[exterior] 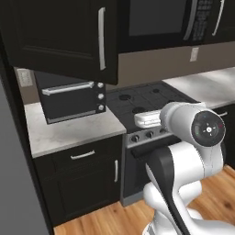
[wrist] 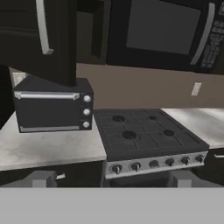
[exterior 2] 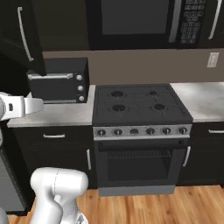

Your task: Close all open cabinet doors.

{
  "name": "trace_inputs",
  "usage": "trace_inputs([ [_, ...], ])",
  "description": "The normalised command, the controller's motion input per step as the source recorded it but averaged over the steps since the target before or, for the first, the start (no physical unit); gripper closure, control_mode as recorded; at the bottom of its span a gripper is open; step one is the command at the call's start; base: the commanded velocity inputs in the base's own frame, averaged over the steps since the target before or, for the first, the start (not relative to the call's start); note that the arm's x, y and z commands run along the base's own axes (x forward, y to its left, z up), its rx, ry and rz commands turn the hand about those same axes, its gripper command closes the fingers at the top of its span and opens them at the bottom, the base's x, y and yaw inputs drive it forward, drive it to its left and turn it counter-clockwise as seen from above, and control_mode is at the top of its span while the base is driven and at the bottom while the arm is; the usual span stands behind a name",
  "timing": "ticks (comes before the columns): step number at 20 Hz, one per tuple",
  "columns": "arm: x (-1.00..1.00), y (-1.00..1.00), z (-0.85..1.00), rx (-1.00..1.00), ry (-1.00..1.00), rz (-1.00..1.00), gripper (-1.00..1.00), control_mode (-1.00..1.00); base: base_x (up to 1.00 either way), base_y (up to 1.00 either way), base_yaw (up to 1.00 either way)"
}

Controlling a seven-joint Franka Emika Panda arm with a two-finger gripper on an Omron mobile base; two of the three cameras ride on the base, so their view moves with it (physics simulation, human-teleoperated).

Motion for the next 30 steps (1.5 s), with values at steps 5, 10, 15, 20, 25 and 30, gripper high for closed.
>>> trace_inputs([
  [5,0.0,0.0,0.0,0.0,0.0,0.0,-1.0,1.0,0.37,0.19,0.15],
  [10,0.0,0.0,0.0,0.0,0.0,0.0,-1.0,1.0,0.52,0.18,0.1],
  [15,0.0,0.0,0.0,0.0,0.0,0.0,-1.0,1.0,0.48,0.14,0.1],
  [20,0.0,0.0,0.0,0.0,0.0,0.0,-1.0,1.0,0.31,0.1,0.09],
  [25,0.0,0.0,0.0,0.0,0.0,0.0,-1.0,1.0,0.18,0.08,0.07],
  [30,0.0,0.0,0.0,0.0,0.0,0.0,-1.0,1.0,0.0,0.0,0.02],
])
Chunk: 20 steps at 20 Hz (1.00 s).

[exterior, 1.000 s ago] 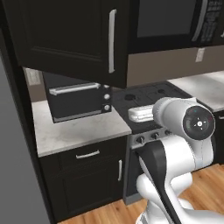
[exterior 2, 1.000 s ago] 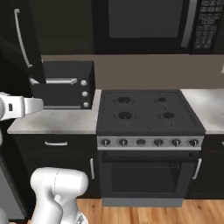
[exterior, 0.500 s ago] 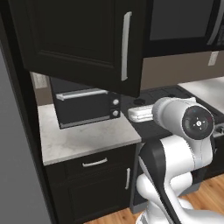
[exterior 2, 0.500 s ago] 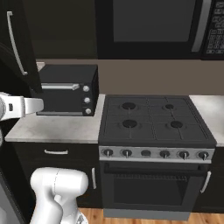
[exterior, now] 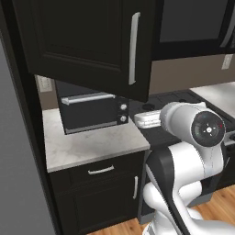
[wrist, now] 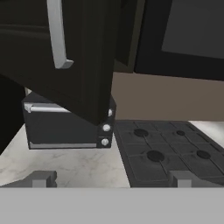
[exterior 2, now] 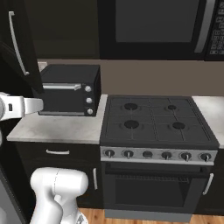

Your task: Close all open cabinet doors.

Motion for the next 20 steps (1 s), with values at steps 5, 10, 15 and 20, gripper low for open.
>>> trace_inputs([
  [5,0.0,0.0,0.0,0.0,0.0,0.0,-1.0,1.0,0.0,0.0,0.0],
  [10,0.0,0.0,0.0,0.0,0.0,0.0,-1.0,1.0,0.0,0.0,0.0],
  [15,-0.16,0.05,0.0,-0.01,-0.06,0.0,-1.0,-1.0,-0.06,0.0,0.0],
  [20,-0.47,0.49,0.2,-0.08,-0.19,0.0,-1.0,-1.0,0.0,0.0,0.0],
])
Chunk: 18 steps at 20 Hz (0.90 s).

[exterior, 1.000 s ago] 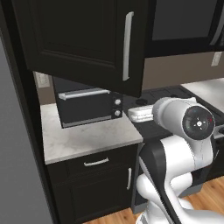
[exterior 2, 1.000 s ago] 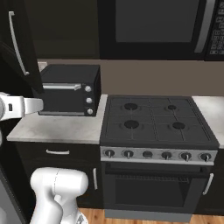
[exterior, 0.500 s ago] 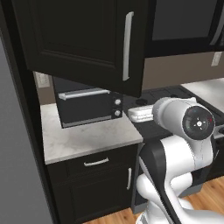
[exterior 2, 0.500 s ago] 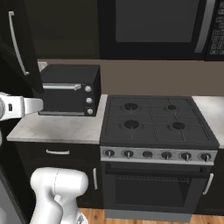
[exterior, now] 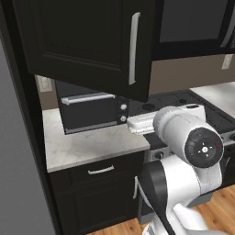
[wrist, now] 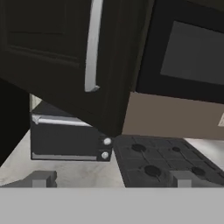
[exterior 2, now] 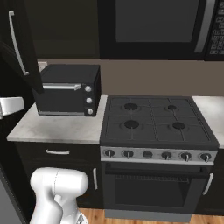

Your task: Close all open cabinet doors.

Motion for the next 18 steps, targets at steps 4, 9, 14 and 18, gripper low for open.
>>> trace_inputs([
  [4,-0.14,0.45,0.55,-0.09,-0.16,0.0,-1.0,-1.0,0.0,0.0,0.0],
  [9,0.39,0.17,0.54,-0.03,-0.02,0.0,-1.0,-1.0,0.0,0.0,0.0],
  [14,0.66,0.28,0.38,-0.01,0.0,0.0,-1.0,-1.0,0.0,0.0,0.0],
  [18,0.5,0.42,0.19,-0.02,0.0,0.01,-1.0,-1.0,0.0,0.0,0.0],
])
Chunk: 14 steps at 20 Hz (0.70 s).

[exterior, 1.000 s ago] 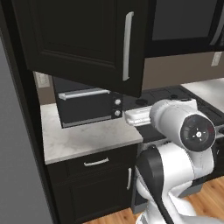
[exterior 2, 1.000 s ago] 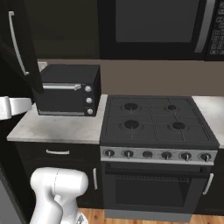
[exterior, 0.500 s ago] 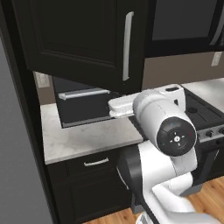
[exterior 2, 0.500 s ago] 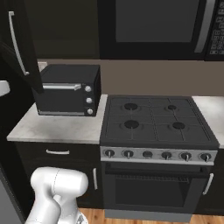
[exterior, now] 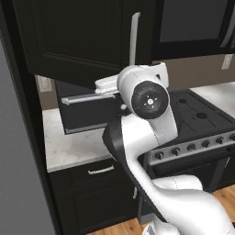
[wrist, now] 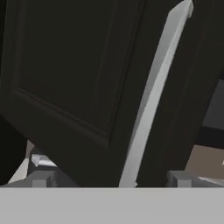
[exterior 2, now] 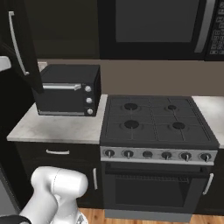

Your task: Close all open cabinet doors.

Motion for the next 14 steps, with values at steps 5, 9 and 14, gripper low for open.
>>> trace_inputs([
  [5,0.37,0.37,0.02,-0.03,-0.03,0.06,-1.0,-1.0,0.0,0.0,0.0],
  [9,0.47,0.13,0.0,0.0,-0.01,0.05,-1.0,-1.0,0.0,0.0,0.0],
  [14,0.58,0.26,-0.01,0.0,0.0,0.06,-1.0,-1.0,0.0,0.0,0.0],
])
